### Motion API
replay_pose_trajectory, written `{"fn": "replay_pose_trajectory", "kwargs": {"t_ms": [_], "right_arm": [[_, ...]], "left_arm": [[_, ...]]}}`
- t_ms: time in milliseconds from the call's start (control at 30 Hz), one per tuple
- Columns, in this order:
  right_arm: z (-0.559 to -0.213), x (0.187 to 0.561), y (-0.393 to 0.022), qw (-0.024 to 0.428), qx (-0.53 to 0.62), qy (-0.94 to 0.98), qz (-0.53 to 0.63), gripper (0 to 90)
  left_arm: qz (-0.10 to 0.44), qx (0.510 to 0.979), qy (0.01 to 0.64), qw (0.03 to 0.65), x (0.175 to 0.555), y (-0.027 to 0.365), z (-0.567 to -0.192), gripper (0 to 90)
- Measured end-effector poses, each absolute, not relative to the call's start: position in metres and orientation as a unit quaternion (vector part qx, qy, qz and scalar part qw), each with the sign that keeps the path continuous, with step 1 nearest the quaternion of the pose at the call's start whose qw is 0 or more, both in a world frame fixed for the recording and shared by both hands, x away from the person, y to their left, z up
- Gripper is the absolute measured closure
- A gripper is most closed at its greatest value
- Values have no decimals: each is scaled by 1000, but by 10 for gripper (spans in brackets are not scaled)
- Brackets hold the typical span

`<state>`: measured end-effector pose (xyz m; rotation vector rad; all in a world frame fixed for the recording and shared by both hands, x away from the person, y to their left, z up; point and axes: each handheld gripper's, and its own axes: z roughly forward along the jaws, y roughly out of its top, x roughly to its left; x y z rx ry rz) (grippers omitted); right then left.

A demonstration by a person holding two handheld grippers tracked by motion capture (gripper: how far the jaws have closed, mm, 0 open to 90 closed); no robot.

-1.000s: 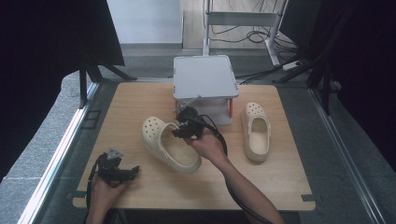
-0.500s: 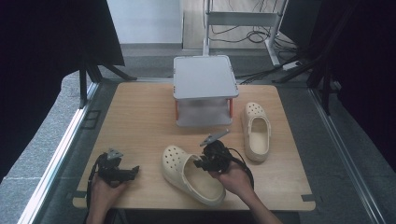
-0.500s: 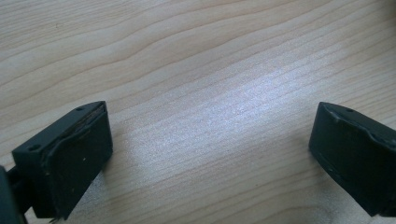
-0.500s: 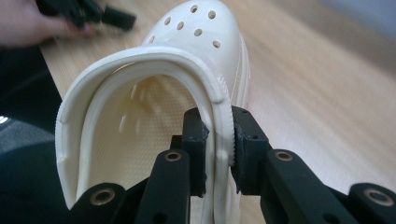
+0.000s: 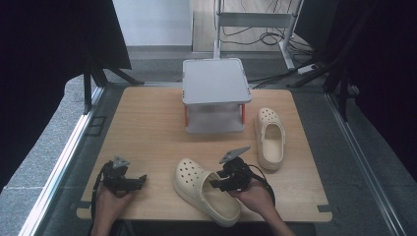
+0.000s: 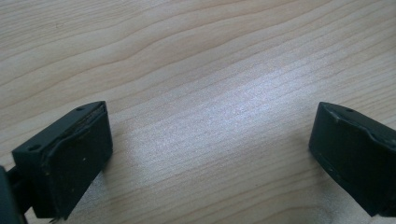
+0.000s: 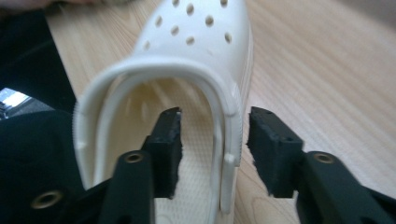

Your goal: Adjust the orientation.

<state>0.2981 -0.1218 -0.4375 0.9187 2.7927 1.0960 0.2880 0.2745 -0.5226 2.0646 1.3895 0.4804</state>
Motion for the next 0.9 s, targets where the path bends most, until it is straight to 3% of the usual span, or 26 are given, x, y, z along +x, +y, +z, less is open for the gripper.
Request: {"fn": "replay_pose_trajectory", "kwargs": {"t_ms": [300, 633, 900], "right_arm": [[-404, 309, -133, 38, 301, 875, 376, 464], [-415, 327, -112, 38, 295, 887, 354, 453], [-412, 333, -135, 57, 317, 882, 345, 362]], "left_arm": [[181, 777, 524, 299, 288, 274, -523, 0], [180, 777, 524, 299, 288, 274, -523, 0], [181, 777, 524, 299, 288, 274, -523, 0]]}}
